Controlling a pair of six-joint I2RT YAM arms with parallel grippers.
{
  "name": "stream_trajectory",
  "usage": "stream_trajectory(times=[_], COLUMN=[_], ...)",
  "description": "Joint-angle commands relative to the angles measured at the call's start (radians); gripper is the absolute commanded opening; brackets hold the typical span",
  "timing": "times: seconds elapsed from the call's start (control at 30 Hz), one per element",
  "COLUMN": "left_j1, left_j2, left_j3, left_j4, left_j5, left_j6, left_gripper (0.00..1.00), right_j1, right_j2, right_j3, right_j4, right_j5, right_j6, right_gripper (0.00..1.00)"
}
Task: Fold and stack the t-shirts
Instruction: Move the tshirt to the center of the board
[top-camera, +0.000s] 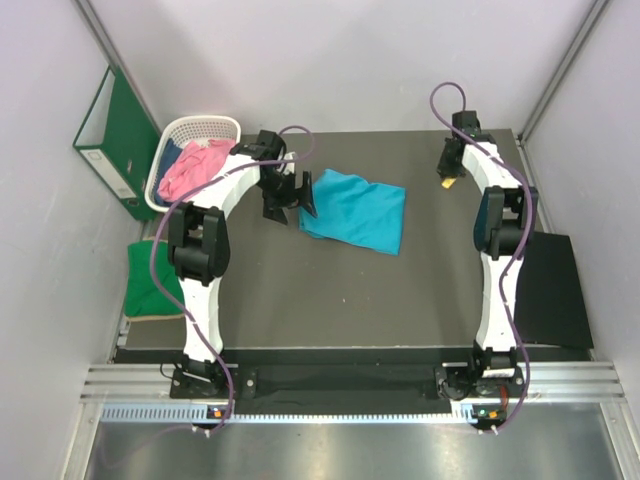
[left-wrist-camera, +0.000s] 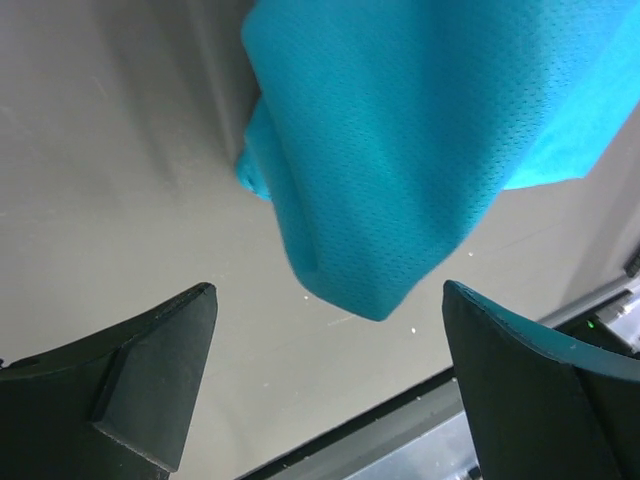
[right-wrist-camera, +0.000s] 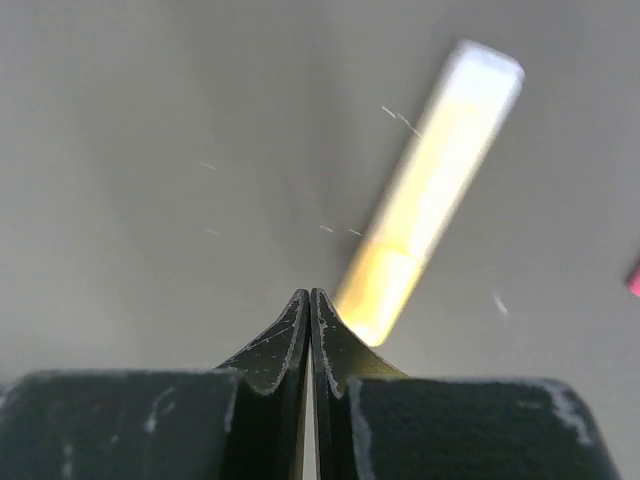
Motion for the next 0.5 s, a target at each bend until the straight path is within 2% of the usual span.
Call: stream_trajectory(times=[0.0, 0.3, 0.47], left_j1=[0.002, 0.001, 0.002], left_j2=[-0.006, -0.02, -0.036], left_j3=[0.042, -0.001, 0.002], left_j4=[-0.025, 0.008, 0.01], left_j5=[-0.044, -0.033, -0.038], left_j6=[0.019, -0.013, -0.014], left_gripper=[0.99, 0.99, 0.99], right_j1=[-0.048, -0.101, -0.127], right_j2=[-0.028, -0.074, -0.102], right_j3=[-0.045, -0.081, -0.114], right_j4=[-0.024, -0.038, -0.027], right_j5=[0.078, 0.153, 0.127], right_j6=[-0.03, -0.08, -0.108], right_gripper=[0.0, 0.0, 0.0])
